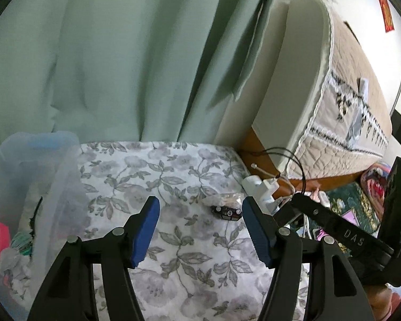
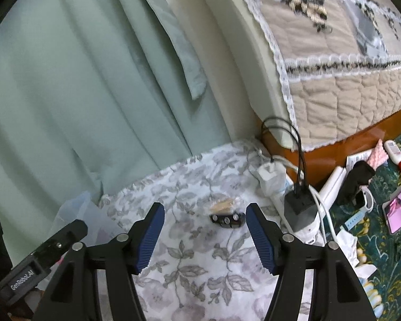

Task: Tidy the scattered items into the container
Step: 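Withdraw both open tools from the bin toward the swab bag and toy car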

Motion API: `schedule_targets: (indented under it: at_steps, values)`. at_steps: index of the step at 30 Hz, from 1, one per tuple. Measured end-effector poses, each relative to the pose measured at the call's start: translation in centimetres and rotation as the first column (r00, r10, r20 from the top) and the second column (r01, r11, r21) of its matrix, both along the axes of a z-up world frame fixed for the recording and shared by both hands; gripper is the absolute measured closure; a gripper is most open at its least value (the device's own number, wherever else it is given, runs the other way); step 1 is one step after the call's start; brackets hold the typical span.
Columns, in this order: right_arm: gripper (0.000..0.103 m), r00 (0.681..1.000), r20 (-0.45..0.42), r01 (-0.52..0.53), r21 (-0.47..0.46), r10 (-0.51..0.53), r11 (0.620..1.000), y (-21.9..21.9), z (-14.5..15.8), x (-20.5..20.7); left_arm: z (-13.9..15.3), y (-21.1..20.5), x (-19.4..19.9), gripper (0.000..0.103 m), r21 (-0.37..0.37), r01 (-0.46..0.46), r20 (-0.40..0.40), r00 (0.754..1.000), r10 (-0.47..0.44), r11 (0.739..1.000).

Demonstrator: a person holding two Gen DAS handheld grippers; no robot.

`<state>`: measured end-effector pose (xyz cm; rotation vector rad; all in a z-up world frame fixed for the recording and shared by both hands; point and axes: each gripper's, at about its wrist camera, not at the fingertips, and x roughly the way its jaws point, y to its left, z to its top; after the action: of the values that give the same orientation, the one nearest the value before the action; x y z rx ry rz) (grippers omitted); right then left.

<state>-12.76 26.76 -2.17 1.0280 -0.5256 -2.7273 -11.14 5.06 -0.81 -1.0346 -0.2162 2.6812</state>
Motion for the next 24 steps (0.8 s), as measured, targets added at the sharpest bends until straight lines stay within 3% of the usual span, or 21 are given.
schedule_targets:
  at_steps: [8,19,24]
  values:
    - [0.036,0.985,0.174,-0.018,0.047,0.009,0.999,0.2,-4.3,-1.8,-3.7,2.9,-3.0,0.038,-0.081,0.079,0.079,0.994,-0.073,0.994]
    - [0.036,0.958,0.287,-0.013,0.076,-0.01,0.997,1.0,-7.8,-3.8,-8.7,7.3,-8.5,0.038,-0.155,0.23,0.173,0.964,-0.203,0.961]
    - [0.036,0.942,0.335,-0.007,0.085,-0.022,0.996,1.3,-9.2,-4.4,-10.2,8.2,-10.5,0.038,-0.157,0.243,0.191,0.958,-0.212,0.957]
